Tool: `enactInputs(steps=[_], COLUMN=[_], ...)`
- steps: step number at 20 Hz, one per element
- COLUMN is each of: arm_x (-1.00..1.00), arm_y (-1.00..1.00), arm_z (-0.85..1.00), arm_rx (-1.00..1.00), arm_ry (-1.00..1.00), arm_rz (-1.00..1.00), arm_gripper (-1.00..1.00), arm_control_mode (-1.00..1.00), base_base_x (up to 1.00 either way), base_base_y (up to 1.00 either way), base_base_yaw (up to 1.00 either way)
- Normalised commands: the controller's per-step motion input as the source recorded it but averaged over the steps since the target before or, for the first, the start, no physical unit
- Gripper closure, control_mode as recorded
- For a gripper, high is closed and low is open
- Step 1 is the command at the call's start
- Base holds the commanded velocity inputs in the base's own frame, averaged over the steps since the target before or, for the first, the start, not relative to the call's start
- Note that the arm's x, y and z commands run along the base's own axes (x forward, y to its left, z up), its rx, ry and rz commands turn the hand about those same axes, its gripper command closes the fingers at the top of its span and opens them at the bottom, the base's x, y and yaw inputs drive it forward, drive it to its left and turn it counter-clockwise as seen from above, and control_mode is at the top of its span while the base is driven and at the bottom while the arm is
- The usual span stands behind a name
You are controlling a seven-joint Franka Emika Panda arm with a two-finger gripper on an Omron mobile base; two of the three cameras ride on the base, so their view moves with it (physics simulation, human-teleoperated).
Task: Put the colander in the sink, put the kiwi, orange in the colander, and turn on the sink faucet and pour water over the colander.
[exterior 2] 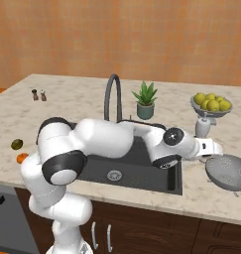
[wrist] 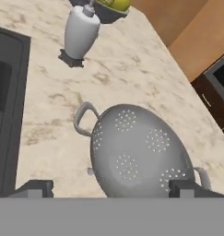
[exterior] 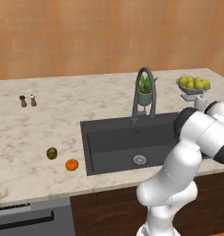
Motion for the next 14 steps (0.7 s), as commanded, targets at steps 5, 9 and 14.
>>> enactInputs(steps=[5, 9, 14], arm_x=[0.07, 0.18, 0.14], arm_y=[-0.32, -0.34, -0.48], arm_z=[-0.12, -0.42, -0.69], arm_rx=[0.27, 0.15, 0.09], arm_ry=[0.23, 0.17, 0.16], arm_rz=[0.1, 0.08, 0.06], arm_gripper=[-1.0, -1.0, -1.0], arm_control_mode=[-1.0, -1.0, -1.0], base_base_x=[0.0, 0.0, 0.0], base_base_y=[0.0, 0.0, 0.0], base_base_yaw=[0.0, 0.0, 0.0])
